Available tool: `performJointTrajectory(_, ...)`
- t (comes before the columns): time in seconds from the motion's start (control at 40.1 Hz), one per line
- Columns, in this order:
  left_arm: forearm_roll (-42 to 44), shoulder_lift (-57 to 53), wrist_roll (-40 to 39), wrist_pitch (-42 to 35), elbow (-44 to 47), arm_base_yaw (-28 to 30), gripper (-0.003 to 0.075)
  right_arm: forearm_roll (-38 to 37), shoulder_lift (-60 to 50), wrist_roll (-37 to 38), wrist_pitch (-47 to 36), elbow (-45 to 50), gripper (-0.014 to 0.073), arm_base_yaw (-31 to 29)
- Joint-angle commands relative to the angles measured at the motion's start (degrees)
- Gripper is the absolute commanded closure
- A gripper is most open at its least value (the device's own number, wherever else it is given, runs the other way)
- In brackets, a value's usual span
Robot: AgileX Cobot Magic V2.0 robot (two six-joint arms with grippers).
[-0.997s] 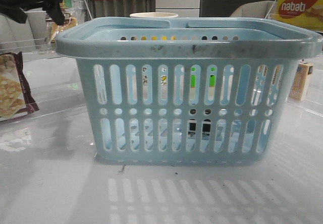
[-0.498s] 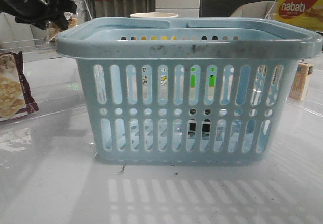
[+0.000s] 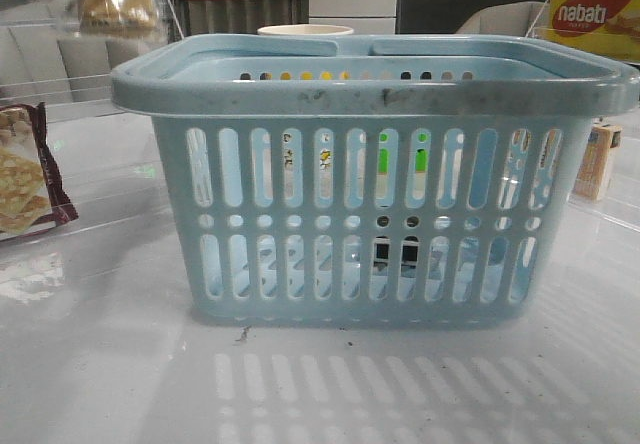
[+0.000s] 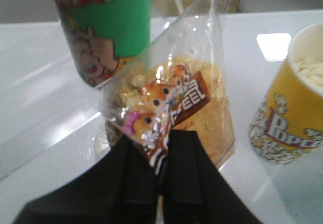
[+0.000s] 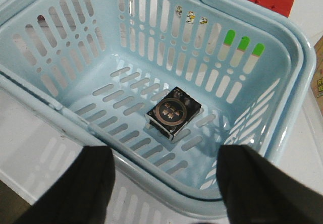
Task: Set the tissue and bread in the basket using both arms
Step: 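Grasp the clear bread bag with the left gripper and lift it, then move the bread bag over the basket and release it from the left gripper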
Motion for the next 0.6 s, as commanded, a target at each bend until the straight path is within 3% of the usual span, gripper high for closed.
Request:
performJointTrajectory(0.0, -0.43, -9.15, 1.91, -0.81, -2.10, -1.92, 0.0629, -0.54, -0.66, -0.20, -3.86, -1.69, 0.0054, 0.01)
performJointTrajectory(0.299, -0.43, -19.48, 6.30, 11.37, -2.10, -13.48, 0.0629, -0.54, -0.66, -0.20, -3.86, -1.69, 0.0054, 0.01)
performJointTrajectory(0.573, -0.10, -19.62, 6.73, 12.66, -0.08, -25.63, 0.0629, -0.54, -0.66, -0.20, -3.86, -1.69, 0.0054, 0.01)
